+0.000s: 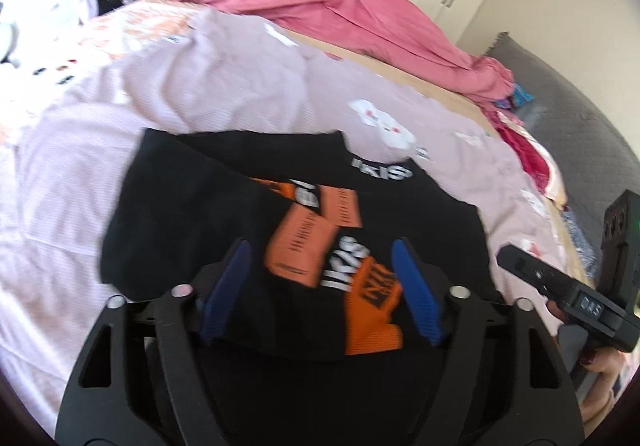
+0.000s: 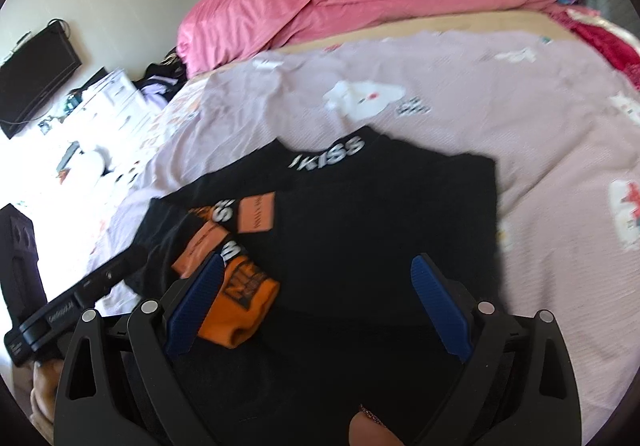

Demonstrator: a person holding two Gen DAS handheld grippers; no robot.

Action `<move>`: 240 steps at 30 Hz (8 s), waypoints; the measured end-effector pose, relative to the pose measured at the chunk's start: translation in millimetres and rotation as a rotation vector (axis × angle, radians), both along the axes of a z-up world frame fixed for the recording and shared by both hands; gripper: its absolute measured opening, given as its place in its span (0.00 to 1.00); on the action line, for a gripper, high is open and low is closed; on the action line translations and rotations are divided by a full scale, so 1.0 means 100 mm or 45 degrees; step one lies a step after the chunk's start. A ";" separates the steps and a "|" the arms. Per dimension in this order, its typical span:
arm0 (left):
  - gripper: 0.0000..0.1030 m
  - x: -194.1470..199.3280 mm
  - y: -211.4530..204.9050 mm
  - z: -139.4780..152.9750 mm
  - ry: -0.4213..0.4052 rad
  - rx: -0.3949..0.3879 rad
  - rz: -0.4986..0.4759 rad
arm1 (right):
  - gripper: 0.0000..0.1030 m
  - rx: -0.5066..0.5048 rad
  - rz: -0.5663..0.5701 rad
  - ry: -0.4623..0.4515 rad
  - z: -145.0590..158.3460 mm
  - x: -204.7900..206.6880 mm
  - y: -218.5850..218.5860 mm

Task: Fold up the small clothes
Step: 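Fold the held sleeve onto the shirt body with the left gripper, release, then grasp the orange cuff lying on the shirt with the right gripper, then lift the held cuff off the shirt with the right gripper, then lay the held cuff back onto the shirt body and open the right gripper, then withdraw both open grippers from the shirt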

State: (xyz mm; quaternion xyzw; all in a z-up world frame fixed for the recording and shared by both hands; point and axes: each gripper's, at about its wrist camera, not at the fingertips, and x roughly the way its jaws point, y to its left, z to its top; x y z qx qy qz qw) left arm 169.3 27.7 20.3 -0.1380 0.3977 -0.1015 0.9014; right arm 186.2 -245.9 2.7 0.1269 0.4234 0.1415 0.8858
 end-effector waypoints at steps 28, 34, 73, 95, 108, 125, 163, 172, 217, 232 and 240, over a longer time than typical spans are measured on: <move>0.91 -0.23 0.64 -0.18 0.042 0.084 0.202 | 0.68 -0.004 0.189 0.140 -0.69 0.01 0.81; 0.91 -0.26 0.70 -0.21 0.049 0.073 0.218 | 0.44 0.090 0.210 0.114 -0.71 0.05 0.82; 0.91 -0.28 0.63 -0.14 0.022 0.074 0.234 | 0.05 -0.014 -0.179 -0.159 0.14 0.16 -0.49; 0.54 0.25 0.64 -0.21 0.078 0.017 0.184 | 0.08 -0.105 -0.309 0.088 -0.21 0.26 -0.64; 0.45 0.46 -0.02 -0.36 0.120 0.160 -0.054 | 0.10 -0.112 -0.278 0.032 -0.12 0.23 -0.59; 0.54 0.45 0.42 -0.72 0.227 0.093 0.011 | 0.13 -0.139 -0.234 0.059 -0.18 0.25 -0.48; 0.56 0.39 -0.23 -0.62 0.167 0.301 -0.168 | 0.29 -0.272 0.090 0.150 -0.65 0.16 0.04; 0.56 0.38 -0.22 -0.61 0.165 0.296 -0.168 | 0.30 -0.214 0.031 0.194 -0.65 0.15 -0.07; 0.91 0.01 -0.31 -0.06 0.036 0.327 -0.131 | 0.93 -0.082 -0.015 -0.008 0.06 -0.09 -0.19; 0.91 -0.23 -0.16 0.15 -0.027 0.319 -0.099 | 0.93 -0.126 -0.021 -0.105 0.24 -0.23 -0.17; 0.91 -0.37 -0.02 0.20 -0.042 0.302 -0.069 | 0.93 -0.123 -0.037 -0.152 0.34 -0.39 -0.19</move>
